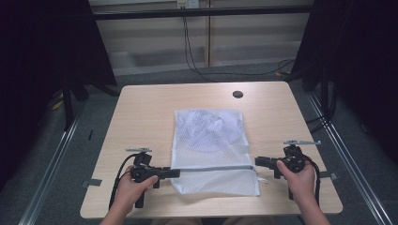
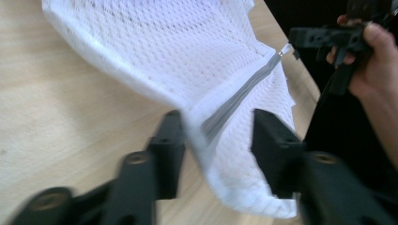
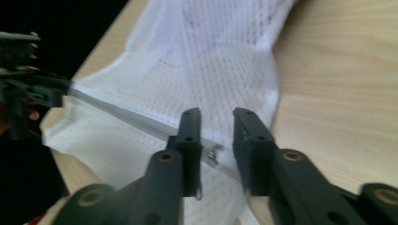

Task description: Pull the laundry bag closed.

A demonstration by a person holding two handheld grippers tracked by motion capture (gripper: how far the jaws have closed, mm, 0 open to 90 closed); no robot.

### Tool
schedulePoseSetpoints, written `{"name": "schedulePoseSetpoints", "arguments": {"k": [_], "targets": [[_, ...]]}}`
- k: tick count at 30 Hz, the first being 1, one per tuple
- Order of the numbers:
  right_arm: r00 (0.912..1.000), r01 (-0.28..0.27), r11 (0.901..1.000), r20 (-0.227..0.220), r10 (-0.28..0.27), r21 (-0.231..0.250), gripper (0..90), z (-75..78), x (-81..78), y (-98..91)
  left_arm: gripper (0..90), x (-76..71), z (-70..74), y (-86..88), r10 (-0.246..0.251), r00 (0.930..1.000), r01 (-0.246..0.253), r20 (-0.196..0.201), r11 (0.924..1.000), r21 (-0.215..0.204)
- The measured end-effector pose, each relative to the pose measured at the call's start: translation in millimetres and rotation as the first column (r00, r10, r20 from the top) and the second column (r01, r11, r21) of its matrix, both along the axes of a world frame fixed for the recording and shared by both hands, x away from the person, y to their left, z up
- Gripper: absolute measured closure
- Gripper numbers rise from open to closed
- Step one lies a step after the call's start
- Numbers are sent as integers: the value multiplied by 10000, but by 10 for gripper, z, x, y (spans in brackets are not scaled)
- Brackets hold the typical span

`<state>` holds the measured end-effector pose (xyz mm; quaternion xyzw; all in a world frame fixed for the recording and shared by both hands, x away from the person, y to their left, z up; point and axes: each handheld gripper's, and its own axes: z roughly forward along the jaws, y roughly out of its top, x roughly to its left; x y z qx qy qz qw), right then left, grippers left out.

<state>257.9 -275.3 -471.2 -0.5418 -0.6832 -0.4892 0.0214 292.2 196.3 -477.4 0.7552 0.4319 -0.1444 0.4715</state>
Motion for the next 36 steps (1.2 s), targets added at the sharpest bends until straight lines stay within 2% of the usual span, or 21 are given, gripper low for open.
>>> {"name": "schedulePoseSetpoints", "arguments": {"k": [2,3,4,5,8,9,11,15,16,26,30,34,36], "targets": [[9995,82,9999,294,-78,-124,573,7,-4,1,427,1,7,28,19,9997,-22,242,9999,131],[9983,138,9995,566,-123,-272,557,4,-4,-2,425,0,18,30,67,9996,-72,290,9998,168],[9983,127,9997,568,-114,-228,537,7,-6,-2,406,8,26,41,70,9981,-86,610,9996,268],[9979,148,9996,635,-131,-261,502,8,-7,-1,389,16,36,39,132,9974,-152,709,9995,269],[9958,426,9977,833,-381,-524,393,14,-20,-10,359,27,67,31,225,9934,-302,1129,9973,676],[9935,457,9968,1067,-386,-658,371,15,-21,-17,345,27,71,31,265,9924,-361,1204,9963,781],[9903,593,9940,1305,-471,-918,359,24,-34,-30,331,29,83,47,223,9895,-381,1429,9934,1087],[9882,635,9913,1459,-463,-1153,306,23,-39,-51,303,33,109,89,336,9815,-621,1886,9871,1473],[9879,665,9900,1476,-478,-1243,295,22,-39,-53,300,34,113,99,411,9818,-675,1855,9881,1382],[9844,864,9853,1646,-616,-1477,248,26,-34,-121,251,61,129,218,676,9663,-1159,2485,9759,1852],[9824,899,9838,1763,-619,-1552,246,34,-34,-140,240,69,133,240,834,9632,-1316,2557,9753,1775],[9826,841,9840,1772,-557,-1571,232,31,-31,-150,217,92,124,253,923,9607,-1452,2619,9709,1906],[9834,811,9838,1738,-529,-1596,223,27,-32,-157,204,107,111,260,942,9549,-1566,2814,9655,2083]]}}
